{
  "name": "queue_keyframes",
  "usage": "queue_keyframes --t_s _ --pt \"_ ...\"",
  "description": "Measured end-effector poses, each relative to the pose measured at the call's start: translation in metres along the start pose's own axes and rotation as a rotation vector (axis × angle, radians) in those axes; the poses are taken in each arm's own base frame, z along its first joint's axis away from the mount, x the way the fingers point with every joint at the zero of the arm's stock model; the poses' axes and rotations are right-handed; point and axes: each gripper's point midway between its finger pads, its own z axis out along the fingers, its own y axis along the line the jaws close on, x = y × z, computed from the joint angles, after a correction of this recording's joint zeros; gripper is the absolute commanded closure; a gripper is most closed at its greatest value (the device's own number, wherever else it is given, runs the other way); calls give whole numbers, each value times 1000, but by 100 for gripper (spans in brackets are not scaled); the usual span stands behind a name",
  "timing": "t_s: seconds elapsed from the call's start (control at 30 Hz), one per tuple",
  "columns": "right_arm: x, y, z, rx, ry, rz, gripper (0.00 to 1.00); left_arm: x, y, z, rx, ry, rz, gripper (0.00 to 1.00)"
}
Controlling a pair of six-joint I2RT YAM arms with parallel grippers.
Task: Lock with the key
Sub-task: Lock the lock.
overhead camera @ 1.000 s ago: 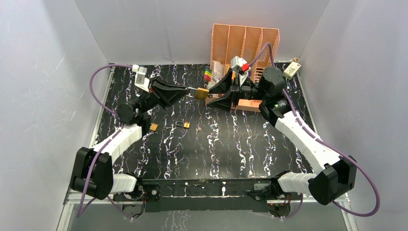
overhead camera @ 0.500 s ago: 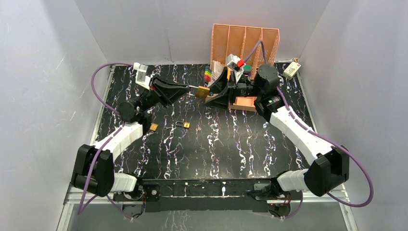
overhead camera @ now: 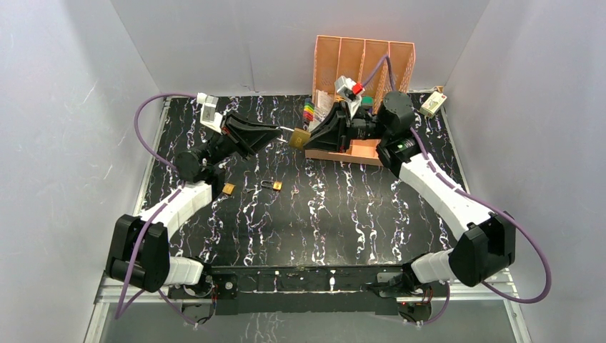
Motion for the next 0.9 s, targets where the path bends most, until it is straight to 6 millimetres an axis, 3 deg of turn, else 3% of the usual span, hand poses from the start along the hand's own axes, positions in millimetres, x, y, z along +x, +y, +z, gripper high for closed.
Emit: queue_keyframes --t_s 0.2,0.27,0.37,0.53,0.77,0.83,0.9 --pt "-2 -3 2 -13 14 35 100 -3 2 0 -5 -12 2 97" --pt "-2 -3 2 -13 21 49 100 -3 1 0 -2 -7 3 52" --pt "-5 -1 2 -24 40 72 100 -5 -2 3 17 -1 19 4" --pt "-12 2 2 -83 106 125 100 -7 -12 5 75 62 28 2" --pt "-11 15 -21 -149 162 203 100 1 -22 -7 143 207 89 2" --pt "-10 21 -24 -174 169 220 100 3 -27 -8 175 259 96 7" --pt "-8 27 -26 -202 175 236 100 3 -32 -7 203 312 75 19"
